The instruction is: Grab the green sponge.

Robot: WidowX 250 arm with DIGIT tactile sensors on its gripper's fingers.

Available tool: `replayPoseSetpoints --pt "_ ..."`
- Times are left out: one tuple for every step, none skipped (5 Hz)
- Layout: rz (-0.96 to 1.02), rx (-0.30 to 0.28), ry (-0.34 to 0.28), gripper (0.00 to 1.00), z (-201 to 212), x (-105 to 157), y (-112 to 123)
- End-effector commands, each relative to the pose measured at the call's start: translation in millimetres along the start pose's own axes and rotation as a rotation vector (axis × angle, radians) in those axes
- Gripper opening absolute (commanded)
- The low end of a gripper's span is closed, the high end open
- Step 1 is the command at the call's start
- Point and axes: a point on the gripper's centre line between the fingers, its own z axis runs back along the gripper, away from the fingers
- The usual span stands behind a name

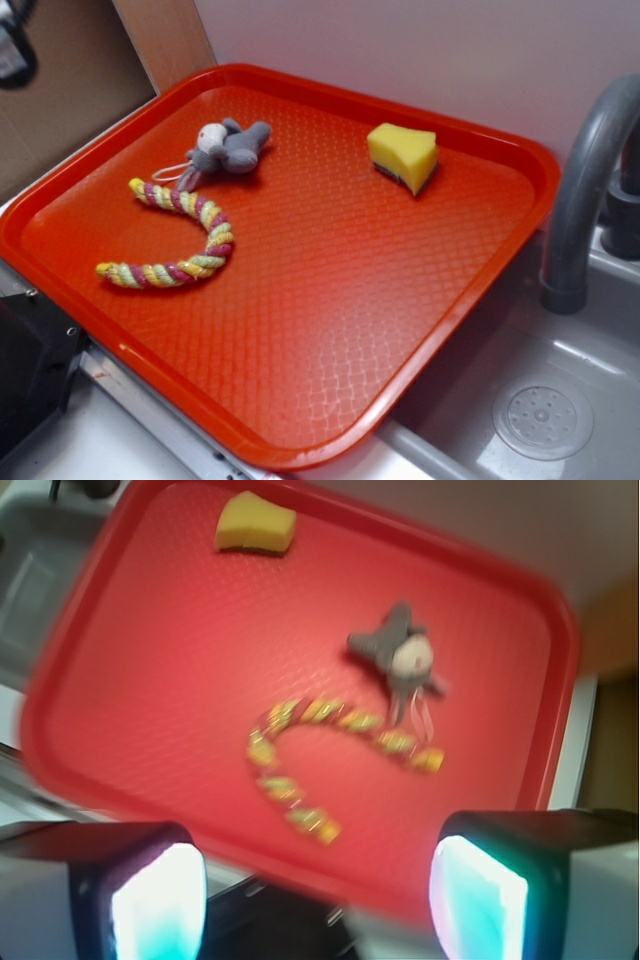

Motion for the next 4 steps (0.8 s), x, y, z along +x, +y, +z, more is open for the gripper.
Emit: replayPoseSetpoints --pt "-0.460 -0.096 -0.183 1.00 -62 40 14" --pt "-0.688 -0.146 -0.275 1.00 -88 75 13" --pt "-0.764 -0.165 -0.292 1.00 -108 109 12" --pt "-0.816 -0.200 -0.326 1.00 -118 136 5"
